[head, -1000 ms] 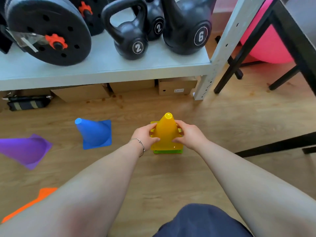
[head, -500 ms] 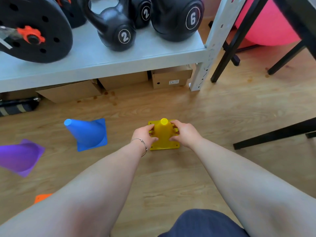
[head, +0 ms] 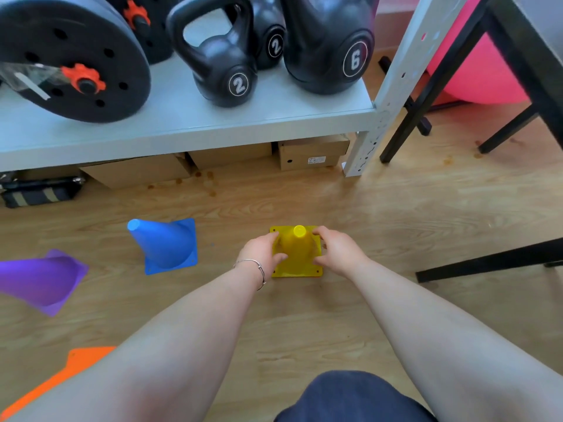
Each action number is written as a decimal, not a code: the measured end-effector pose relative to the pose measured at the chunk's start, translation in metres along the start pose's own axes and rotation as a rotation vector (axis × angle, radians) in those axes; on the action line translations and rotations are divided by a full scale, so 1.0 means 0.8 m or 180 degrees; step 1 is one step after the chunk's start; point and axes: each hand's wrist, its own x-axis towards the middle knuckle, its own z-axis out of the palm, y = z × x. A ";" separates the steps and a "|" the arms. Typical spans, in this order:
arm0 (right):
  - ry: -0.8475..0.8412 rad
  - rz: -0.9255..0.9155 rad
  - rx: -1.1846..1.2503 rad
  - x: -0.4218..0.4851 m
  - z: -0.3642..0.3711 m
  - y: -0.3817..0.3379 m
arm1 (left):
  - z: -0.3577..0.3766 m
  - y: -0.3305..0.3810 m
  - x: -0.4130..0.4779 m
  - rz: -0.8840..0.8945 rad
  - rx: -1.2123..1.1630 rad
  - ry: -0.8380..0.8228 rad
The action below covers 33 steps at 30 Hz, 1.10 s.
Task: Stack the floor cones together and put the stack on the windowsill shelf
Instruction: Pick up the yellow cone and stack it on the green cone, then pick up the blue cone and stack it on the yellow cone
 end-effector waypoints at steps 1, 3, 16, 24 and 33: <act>0.0051 -0.0025 -0.0049 -0.005 -0.006 -0.001 | -0.004 0.002 -0.004 0.0038 0.0121 0.0044; 0.0214 -0.0083 -0.0049 -0.014 -0.022 -0.006 | -0.016 0.009 -0.015 0.0149 0.0364 0.0121; 0.1185 -0.0935 -0.1083 -0.042 -0.096 -0.086 | -0.101 -0.018 -0.102 -0.0353 0.1423 0.1127; 0.1096 -0.1199 -0.1382 -0.035 -0.089 -0.181 | -0.171 -0.060 -0.142 -0.0941 0.1633 0.1510; 0.0965 -0.1396 -0.1223 -0.021 -0.064 -0.256 | -0.206 -0.147 -0.159 -0.1490 0.1448 0.1558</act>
